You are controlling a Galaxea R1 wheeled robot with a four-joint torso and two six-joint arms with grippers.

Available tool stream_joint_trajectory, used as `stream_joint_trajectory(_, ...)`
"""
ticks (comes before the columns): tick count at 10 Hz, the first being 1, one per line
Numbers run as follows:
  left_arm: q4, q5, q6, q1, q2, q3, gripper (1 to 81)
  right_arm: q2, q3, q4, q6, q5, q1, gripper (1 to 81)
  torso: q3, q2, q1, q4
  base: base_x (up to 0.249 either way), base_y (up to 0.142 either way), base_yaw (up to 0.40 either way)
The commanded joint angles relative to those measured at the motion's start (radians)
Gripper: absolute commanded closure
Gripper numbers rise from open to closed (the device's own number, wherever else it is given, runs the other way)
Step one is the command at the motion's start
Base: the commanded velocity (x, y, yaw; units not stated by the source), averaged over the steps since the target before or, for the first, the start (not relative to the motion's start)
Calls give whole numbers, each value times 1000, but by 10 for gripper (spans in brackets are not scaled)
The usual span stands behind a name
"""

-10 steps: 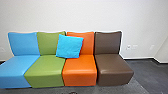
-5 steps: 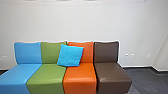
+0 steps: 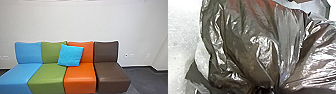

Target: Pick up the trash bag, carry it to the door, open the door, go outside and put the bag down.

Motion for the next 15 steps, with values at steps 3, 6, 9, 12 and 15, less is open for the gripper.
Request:
stream_joint_trajectory(3,-15,7,73,56,-20,12,811,4,-43,-10,-8,10,-13,10,1,171,-111,0,0,0,0)
stream_joint_trajectory(6,-15,-44,73,123,-23,-25,811,16,-69,-25,-8,12,-34,10,1,279,-180,0,0,0,0)
stream_joint_trajectory(9,-14,-44,94,188,56,-151,811,55,-109,-27,-8,9,-44,10,1,388,-251,0,0,0,0)
stream_joint_trajectory(12,-14,-45,94,218,136,-252,811,98,-174,-30,-10,9,-58,10,101,494,-319,0,0,0,0)
stream_joint_trajectory(15,-14,-44,116,227,178,-306,811,145,-256,-31,-10,7,-80,10,162,574,-370,0,0,0,0)
